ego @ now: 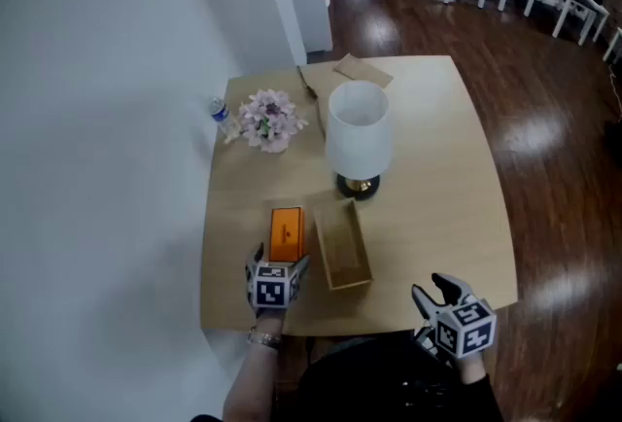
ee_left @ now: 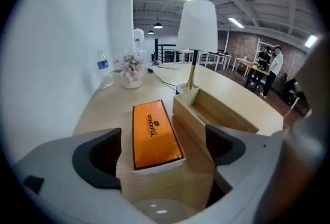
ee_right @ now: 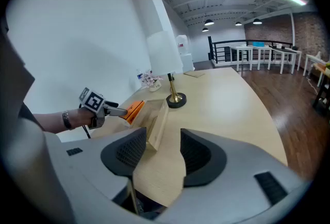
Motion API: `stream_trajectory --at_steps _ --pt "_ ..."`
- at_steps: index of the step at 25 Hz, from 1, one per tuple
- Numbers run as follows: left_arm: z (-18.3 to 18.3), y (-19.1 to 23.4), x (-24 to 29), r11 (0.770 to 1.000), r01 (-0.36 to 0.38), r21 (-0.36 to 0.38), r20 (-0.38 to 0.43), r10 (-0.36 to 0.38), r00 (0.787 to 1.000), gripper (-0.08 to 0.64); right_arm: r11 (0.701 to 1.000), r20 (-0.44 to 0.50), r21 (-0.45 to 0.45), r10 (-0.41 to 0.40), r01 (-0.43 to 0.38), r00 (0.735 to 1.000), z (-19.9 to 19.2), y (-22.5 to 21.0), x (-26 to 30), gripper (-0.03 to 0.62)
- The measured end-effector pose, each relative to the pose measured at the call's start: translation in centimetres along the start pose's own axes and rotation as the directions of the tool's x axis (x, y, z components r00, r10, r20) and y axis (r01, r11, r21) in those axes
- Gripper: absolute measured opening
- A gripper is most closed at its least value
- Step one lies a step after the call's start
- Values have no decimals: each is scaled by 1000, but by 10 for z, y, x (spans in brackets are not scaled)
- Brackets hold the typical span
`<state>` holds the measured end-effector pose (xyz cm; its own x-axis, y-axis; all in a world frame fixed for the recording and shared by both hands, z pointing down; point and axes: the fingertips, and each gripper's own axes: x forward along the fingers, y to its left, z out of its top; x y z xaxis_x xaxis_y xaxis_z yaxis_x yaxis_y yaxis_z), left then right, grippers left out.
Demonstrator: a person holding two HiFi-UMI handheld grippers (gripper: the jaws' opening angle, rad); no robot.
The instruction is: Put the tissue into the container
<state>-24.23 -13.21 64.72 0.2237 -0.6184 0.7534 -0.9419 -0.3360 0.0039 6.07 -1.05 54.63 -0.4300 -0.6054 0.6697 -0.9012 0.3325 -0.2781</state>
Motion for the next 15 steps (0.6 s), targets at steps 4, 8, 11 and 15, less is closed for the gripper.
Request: stream_trajectory --at_steps 4,8,11,15 --pt "-6 9 39 998 45 -45 -68 -48 997 495 1000 -19 20 -15 16 1000 -2 1 6 196" --pt "-20 17 60 998 35 -47 -121 -40 992 483 998 -24 43 -40 41 999 -6 -2 8 196" --pt "-21 24 59 999 12 -37 -113 -16 993 434 997 -32 55 -50 52 998 -9 -4 7 196" --pt "-17 30 54 999 -14 -39 -92 10 996 391 997 -30 54 -47 48 998 -10 -3 8 196"
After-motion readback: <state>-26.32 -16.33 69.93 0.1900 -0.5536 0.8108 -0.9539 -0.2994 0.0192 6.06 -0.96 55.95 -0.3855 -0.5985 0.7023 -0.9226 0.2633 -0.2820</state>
